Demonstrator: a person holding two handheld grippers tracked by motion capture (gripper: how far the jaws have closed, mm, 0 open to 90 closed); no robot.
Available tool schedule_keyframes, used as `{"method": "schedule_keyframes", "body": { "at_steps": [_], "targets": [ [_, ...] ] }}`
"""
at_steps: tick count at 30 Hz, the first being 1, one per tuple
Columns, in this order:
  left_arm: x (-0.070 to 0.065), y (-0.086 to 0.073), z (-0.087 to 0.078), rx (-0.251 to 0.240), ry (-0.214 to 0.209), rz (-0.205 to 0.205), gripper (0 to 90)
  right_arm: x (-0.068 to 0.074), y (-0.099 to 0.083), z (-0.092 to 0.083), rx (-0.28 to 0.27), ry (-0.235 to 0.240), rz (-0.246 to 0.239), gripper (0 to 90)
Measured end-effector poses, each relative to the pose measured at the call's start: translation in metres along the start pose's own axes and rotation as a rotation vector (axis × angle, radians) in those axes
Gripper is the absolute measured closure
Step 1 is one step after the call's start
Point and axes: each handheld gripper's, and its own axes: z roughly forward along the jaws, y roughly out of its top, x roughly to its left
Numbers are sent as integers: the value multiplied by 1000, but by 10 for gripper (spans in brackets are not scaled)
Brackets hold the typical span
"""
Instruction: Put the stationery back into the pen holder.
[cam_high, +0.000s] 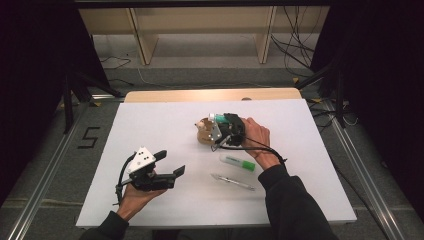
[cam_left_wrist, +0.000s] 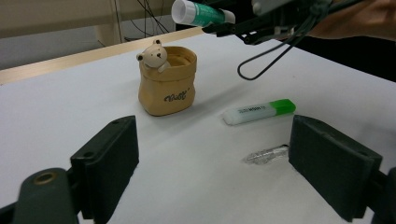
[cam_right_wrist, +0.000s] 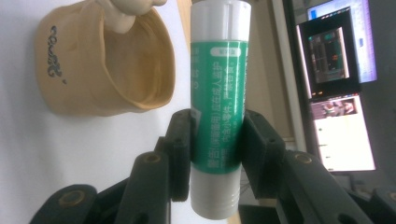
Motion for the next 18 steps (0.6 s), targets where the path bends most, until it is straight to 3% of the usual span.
{"method": "schedule_keyframes", "body": {
  "at_steps": [3,7,12,18],
  "targets": [
    [1,0,0,2,2,-1,156,7,1,3,36,-55,-131,662],
    [1,0,0,0,2,-2,156,14,4,4,56,-124,-253,663],
    [0,0,0,-1,1,1,156,25,2,11,126,-254,-505,663],
    [1,0,0,1,0,-3,155,32,2,14,145,-317,-683,663]
  ]
}}
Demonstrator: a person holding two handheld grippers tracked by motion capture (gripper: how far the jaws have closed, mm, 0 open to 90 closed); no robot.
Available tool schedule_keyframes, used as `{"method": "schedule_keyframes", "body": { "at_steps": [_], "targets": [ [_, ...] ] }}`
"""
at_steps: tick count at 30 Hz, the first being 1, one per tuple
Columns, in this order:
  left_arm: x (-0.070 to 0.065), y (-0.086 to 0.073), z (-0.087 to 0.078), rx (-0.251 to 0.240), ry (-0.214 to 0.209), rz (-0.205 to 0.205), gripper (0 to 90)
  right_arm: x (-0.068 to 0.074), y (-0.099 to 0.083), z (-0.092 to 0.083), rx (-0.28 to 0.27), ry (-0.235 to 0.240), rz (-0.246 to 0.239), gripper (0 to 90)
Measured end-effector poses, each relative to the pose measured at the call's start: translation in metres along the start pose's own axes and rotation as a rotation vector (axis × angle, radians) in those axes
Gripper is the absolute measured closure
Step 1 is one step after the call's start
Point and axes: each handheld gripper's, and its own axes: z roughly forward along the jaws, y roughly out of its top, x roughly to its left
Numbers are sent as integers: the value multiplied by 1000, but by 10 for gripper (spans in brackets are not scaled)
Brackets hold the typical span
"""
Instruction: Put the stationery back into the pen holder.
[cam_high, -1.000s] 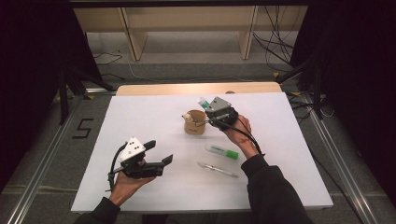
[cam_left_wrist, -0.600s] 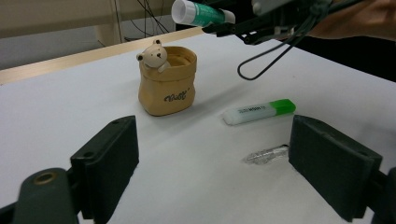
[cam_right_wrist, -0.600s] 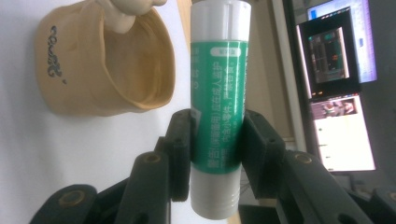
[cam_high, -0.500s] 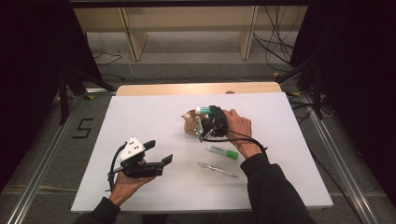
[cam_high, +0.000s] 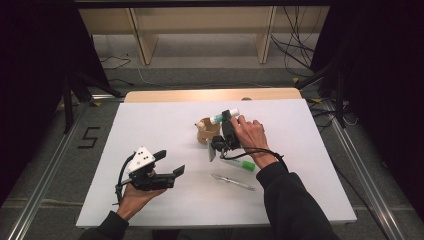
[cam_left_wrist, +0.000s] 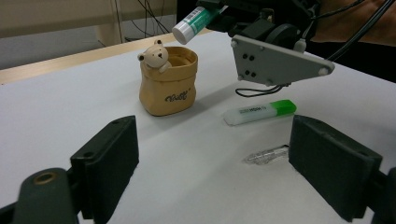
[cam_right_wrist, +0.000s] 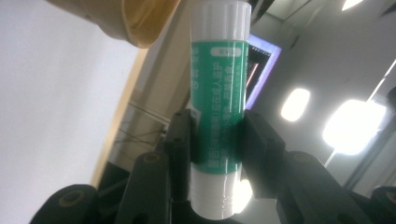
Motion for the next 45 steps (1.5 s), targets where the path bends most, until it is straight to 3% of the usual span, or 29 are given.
{"method": "schedule_keyframes", "body": {
  "at_steps": [8,18,29,33,35,45],
  "targets": [
    [0,0,0,-1,-1,-1,156,4,6,3,-1,-15,-149,663],
    [0,0,0,0,-3,-1,156,7,15,8,-2,-10,-193,663],
    [0,1,-1,-6,-3,-1,156,8,23,9,-8,26,-232,662],
    [1,1,-1,-5,-2,-1,156,10,27,10,-18,17,-225,662],
    [1,1,-1,-6,-3,-1,156,10,27,9,-5,46,-233,662],
    [1,1,-1,-6,-3,-2,156,9,31,11,0,74,-269,660]
  ]
}}
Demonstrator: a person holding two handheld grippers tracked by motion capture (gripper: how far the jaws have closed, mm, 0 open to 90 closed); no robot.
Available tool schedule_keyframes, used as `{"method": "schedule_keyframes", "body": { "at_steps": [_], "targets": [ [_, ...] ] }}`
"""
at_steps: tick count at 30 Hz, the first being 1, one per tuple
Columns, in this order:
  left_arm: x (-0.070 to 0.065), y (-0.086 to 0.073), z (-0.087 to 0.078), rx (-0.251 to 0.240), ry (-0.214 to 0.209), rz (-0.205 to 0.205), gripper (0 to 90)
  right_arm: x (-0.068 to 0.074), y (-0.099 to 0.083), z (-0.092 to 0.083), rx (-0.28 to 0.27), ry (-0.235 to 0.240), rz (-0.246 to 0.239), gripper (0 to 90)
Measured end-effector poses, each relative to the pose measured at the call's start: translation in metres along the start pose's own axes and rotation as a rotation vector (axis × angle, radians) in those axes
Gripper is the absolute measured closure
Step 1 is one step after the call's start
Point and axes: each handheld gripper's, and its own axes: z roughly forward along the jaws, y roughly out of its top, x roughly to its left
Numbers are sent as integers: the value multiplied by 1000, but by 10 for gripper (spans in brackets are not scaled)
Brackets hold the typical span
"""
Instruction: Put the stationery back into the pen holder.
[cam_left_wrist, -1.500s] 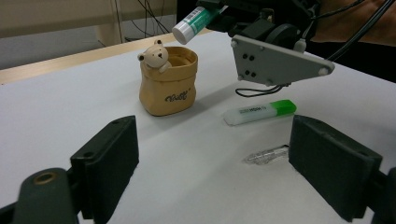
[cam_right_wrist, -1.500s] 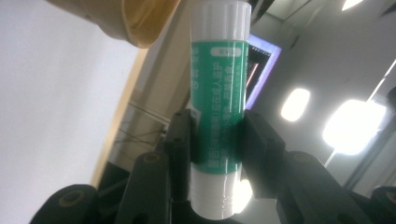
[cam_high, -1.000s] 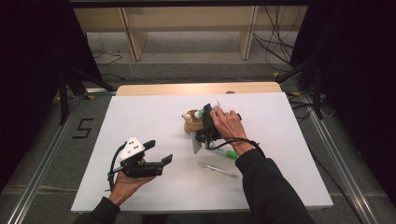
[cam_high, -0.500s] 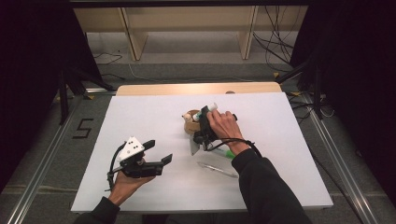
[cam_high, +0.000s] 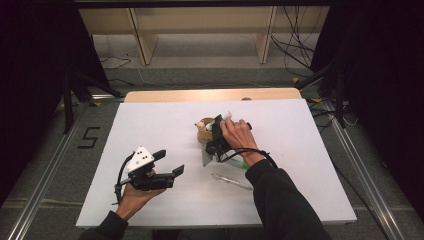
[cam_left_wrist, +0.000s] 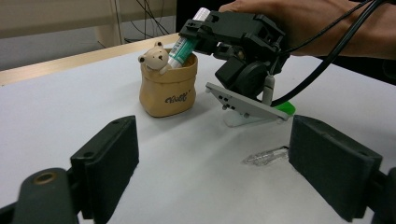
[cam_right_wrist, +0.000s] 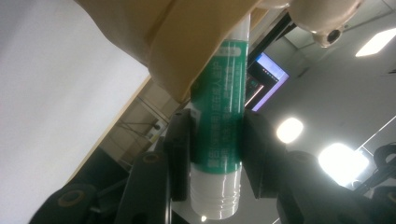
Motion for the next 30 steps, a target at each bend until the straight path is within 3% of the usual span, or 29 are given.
{"method": "schedule_keyframes", "body": {
  "at_steps": [1,2,5,8,12,15,21,27,30],
  "targets": [
    [0,0,0,0,0,0,156,0,0,0,-1,2,0,659],
    [0,0,0,1,0,1,156,1,2,2,-6,-34,33,656],
    [0,0,0,0,0,-3,156,-1,2,1,4,21,8,601],
    [0,0,0,0,0,-2,156,-3,0,1,-7,-18,71,525],
    [0,0,0,0,0,0,156,-6,-8,-4,-33,-4,94,474],
    [0,0,0,1,0,-1,155,-7,-17,-10,-46,3,145,452],
    [0,0,0,2,1,1,156,-14,-38,-24,-103,62,355,429],
    [0,0,0,4,2,2,156,-20,-58,-31,-140,165,642,390],
    [1,0,0,7,4,0,156,-22,-70,-32,-172,247,816,364]
  ]
}}
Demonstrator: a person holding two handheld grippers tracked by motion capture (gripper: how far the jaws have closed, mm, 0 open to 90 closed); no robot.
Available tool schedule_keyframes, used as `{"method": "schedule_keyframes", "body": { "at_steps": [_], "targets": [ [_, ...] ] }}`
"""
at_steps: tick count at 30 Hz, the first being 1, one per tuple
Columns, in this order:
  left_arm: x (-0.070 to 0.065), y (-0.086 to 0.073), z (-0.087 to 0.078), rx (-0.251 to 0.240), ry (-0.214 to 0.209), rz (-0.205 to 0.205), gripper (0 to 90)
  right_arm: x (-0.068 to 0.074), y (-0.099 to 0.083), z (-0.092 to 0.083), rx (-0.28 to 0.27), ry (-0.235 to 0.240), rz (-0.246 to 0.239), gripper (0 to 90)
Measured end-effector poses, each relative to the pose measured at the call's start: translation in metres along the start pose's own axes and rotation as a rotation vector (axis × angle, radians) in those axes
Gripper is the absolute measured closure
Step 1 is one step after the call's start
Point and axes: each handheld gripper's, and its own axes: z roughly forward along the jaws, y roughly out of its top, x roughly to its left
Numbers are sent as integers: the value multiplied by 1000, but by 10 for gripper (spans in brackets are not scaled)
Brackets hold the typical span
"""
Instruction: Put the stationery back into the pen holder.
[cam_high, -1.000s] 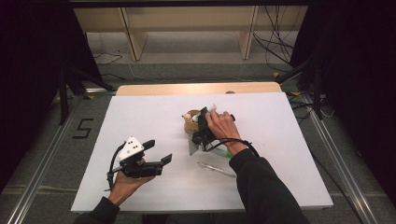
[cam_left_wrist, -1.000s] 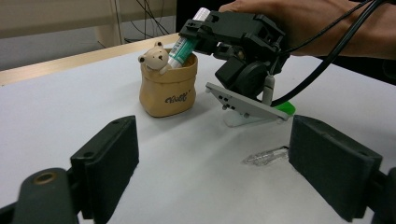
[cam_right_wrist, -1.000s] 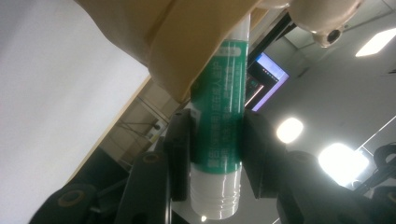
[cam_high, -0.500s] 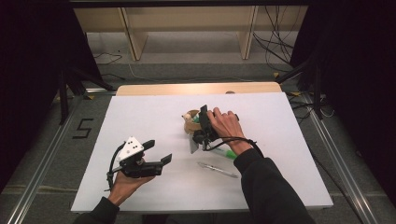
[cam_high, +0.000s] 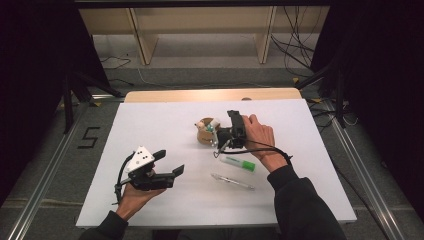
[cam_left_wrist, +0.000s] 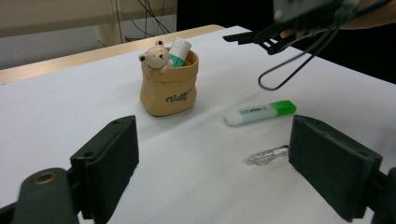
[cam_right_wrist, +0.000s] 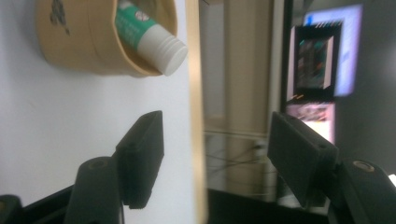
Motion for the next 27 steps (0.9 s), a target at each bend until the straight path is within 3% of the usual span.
{"method": "schedule_keyframes", "body": {
  "at_steps": [8,13,19,27],
  "targets": [
    [0,0,0,-7,1,-10,156,-24,-19,-13,-77,233,484,293],
    [1,0,0,-5,2,-14,156,-30,-34,-17,-125,388,676,279],
    [2,0,0,-4,1,-15,156,-29,-47,-18,-152,528,819,274],
    [3,0,0,-1,2,-18,156,-17,-61,-15,-152,646,877,257]
  ]
}}
